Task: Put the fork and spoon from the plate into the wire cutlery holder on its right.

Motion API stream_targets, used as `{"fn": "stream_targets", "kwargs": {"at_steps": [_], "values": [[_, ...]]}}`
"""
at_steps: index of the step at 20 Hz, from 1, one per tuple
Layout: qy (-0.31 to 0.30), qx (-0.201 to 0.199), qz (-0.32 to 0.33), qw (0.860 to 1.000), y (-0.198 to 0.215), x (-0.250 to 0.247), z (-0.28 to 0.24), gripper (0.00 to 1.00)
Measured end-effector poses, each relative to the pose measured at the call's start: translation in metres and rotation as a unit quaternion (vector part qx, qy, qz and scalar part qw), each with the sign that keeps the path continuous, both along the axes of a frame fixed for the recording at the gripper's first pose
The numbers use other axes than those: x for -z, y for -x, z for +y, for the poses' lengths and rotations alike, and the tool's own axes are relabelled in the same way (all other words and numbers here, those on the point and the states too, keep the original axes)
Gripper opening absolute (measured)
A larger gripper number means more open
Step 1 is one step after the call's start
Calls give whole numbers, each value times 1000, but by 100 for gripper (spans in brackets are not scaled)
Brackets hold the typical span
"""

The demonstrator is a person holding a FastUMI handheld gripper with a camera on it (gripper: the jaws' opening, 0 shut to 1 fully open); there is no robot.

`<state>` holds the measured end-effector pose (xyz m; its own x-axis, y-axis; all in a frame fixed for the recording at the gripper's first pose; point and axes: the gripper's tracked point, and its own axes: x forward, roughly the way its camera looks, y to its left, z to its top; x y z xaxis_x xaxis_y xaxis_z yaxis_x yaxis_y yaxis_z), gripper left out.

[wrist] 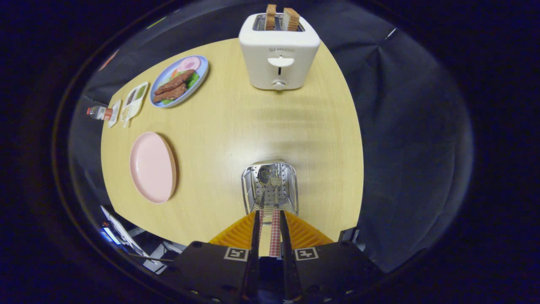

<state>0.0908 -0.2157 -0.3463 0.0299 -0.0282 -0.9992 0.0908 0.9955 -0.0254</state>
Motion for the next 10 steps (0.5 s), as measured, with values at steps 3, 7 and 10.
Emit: {"fn": "stream_targets", "kwargs": {"at_steps": [3, 7, 10], "values": [[-5, -9, -47, 999, -1, -17, 21, 27], [-17, -9, -126, 992, -4, -39, 62, 37], [-19, -21, -199, 980, -4, -61, 101, 48]]}}
